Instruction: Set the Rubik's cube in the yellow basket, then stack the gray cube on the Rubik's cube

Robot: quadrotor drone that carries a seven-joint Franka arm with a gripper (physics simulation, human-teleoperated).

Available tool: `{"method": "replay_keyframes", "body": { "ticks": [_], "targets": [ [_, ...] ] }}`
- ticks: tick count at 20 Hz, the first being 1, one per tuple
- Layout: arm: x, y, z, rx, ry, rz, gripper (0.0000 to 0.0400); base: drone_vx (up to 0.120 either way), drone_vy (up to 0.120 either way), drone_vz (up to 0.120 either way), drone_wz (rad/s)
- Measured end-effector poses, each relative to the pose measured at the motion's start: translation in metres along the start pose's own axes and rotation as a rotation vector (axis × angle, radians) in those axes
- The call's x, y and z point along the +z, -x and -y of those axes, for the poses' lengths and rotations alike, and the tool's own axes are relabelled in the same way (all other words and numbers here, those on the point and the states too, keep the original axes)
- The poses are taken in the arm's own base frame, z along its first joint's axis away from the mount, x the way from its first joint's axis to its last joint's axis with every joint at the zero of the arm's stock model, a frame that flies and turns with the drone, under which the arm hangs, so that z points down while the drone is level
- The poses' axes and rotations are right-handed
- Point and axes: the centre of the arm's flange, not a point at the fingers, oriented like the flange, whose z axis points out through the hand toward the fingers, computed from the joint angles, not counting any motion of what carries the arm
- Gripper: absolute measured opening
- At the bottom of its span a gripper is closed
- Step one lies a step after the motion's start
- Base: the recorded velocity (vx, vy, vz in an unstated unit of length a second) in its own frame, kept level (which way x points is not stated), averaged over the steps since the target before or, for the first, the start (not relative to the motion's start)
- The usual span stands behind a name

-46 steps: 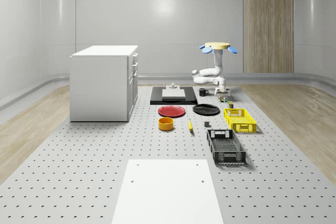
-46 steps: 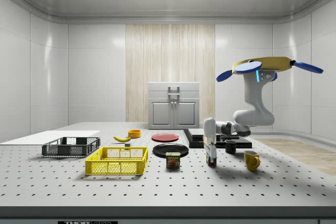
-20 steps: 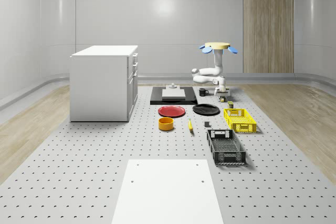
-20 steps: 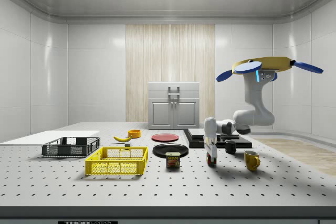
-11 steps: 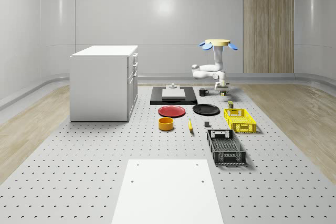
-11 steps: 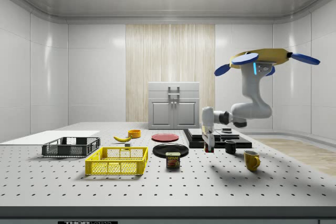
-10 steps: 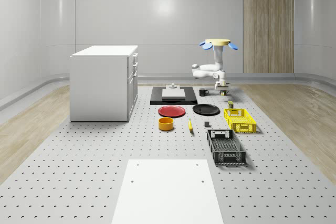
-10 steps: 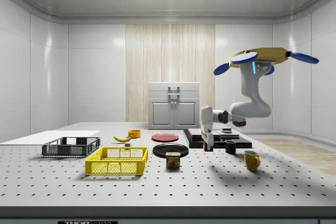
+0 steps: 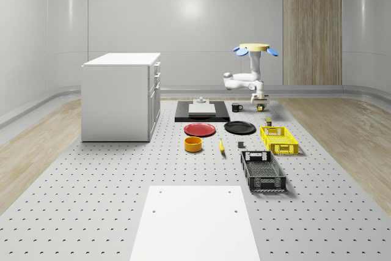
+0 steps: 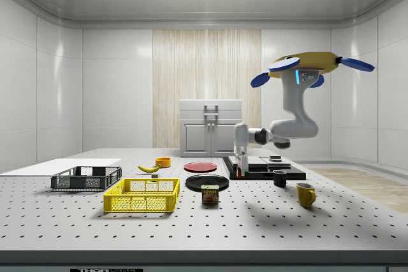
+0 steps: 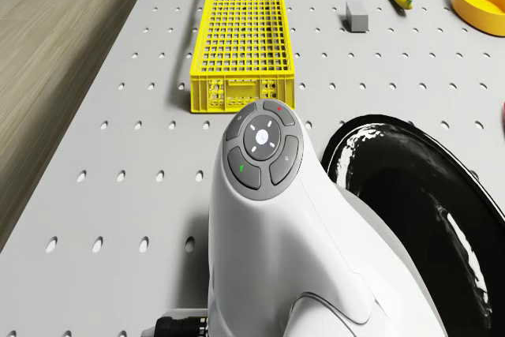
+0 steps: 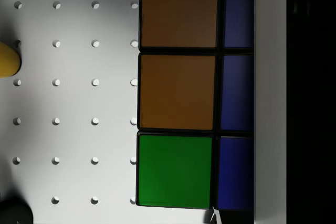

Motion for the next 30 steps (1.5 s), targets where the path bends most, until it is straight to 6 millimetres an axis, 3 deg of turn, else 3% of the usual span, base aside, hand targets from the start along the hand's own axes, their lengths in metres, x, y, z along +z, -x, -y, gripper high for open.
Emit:
{"method": "replay_keyframes", "body": {
  "ticks": [5,9,30],
  "targets": [
    [-0.0002,0.0,0.0,0.0,0.0,0.0,0.032,0.12,0.0,0.0,0.0],
    [-0.0003,0.0,0.0,0.0,0.0,0.0,0.032,0.12,0.12,0.0,0.0],
    [-0.0004,-0.0001,0.0,0.0,0.0,0.001,0.032,0.12,0.017,0.0,0.0]
  ]
}}
